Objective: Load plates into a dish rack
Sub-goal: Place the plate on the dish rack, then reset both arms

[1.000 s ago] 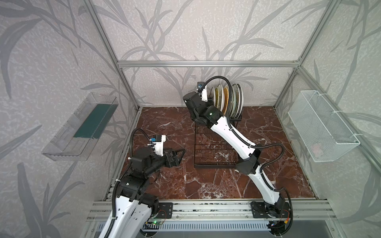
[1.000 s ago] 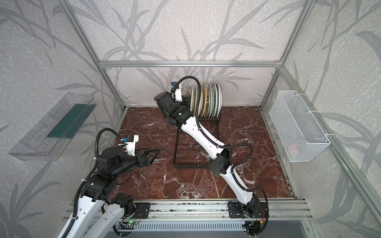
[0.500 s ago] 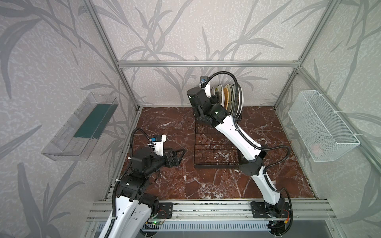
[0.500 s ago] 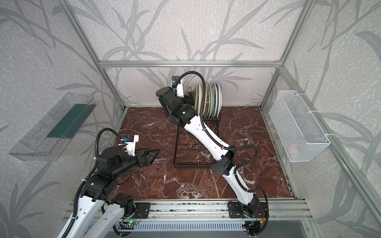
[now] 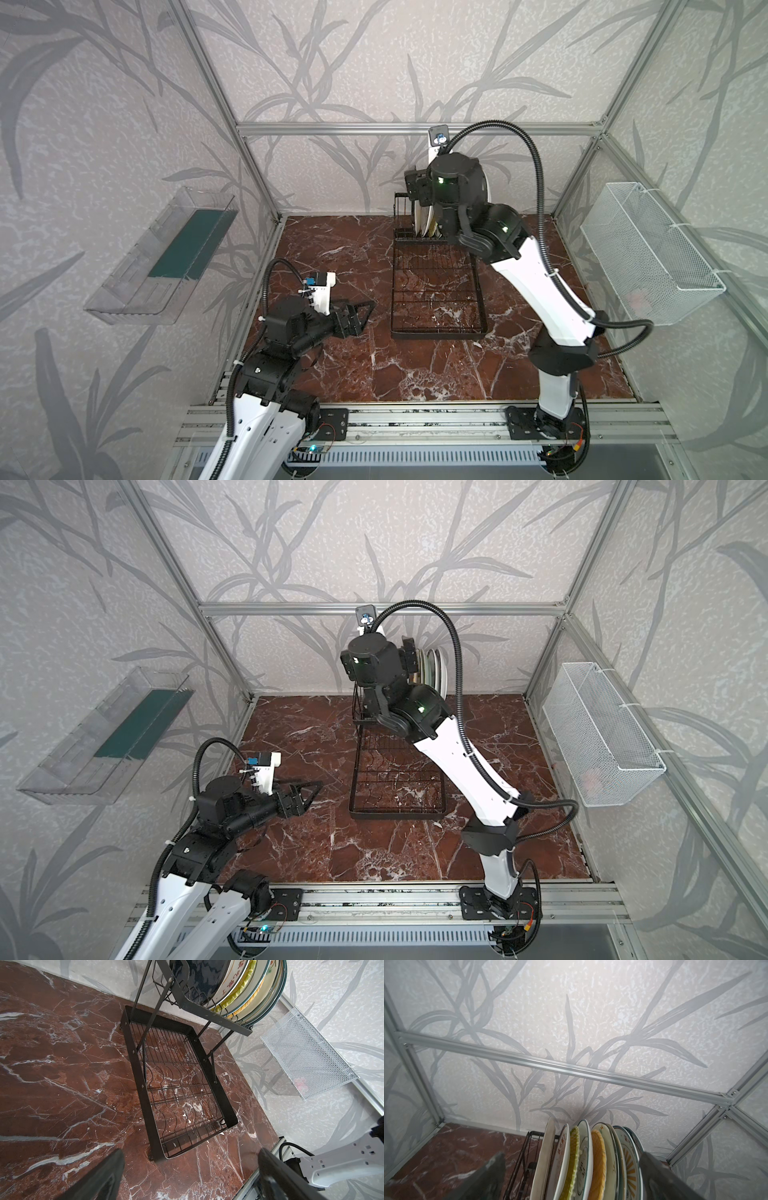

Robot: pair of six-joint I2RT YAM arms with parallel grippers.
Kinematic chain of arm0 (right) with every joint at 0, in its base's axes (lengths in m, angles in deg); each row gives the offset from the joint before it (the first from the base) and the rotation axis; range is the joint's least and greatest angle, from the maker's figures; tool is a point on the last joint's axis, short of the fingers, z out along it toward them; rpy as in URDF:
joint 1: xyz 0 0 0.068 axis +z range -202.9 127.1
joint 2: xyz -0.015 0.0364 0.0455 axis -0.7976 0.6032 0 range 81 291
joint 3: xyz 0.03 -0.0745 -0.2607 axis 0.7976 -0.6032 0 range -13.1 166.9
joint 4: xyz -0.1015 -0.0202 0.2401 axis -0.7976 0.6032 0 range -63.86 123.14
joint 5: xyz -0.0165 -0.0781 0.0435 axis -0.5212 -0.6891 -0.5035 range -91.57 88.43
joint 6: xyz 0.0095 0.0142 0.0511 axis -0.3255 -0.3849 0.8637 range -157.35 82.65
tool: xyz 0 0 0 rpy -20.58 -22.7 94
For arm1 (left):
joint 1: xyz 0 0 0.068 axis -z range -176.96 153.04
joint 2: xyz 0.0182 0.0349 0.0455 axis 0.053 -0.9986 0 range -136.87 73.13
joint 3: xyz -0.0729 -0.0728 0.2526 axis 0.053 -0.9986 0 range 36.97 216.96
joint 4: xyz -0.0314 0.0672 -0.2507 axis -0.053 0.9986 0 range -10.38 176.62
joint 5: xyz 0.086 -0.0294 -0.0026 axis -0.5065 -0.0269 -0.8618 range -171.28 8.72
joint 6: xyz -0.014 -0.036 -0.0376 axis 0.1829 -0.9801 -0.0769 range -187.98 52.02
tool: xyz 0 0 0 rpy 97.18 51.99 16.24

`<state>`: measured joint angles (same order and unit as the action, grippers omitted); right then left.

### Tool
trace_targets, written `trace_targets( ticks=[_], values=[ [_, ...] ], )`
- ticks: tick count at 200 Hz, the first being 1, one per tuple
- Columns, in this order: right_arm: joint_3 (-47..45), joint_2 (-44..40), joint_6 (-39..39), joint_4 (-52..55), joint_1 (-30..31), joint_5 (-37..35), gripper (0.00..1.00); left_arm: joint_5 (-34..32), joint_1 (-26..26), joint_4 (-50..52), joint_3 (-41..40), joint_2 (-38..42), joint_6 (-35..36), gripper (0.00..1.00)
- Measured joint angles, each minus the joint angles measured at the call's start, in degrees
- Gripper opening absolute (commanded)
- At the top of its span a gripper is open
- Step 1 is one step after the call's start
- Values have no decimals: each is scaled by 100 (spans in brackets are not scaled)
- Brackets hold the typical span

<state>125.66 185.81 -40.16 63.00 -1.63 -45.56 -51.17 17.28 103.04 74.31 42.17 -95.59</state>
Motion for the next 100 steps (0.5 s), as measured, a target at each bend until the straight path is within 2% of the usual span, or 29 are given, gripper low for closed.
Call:
trace_targets(
  ticks=[19,58,100],
  values=[
    [-1510,-1156,-63,-348,-214,579,100,2,0,-28,0,-9,0,99],
    [-3692,-2949,319,-732,-1147,1233,99,11,0,-151,-20,-127,-74,99],
    [-6214,-4688,944,-1167,-1982,1346,99,-297,2,-951,-225,-345,-636,99]
  ],
)
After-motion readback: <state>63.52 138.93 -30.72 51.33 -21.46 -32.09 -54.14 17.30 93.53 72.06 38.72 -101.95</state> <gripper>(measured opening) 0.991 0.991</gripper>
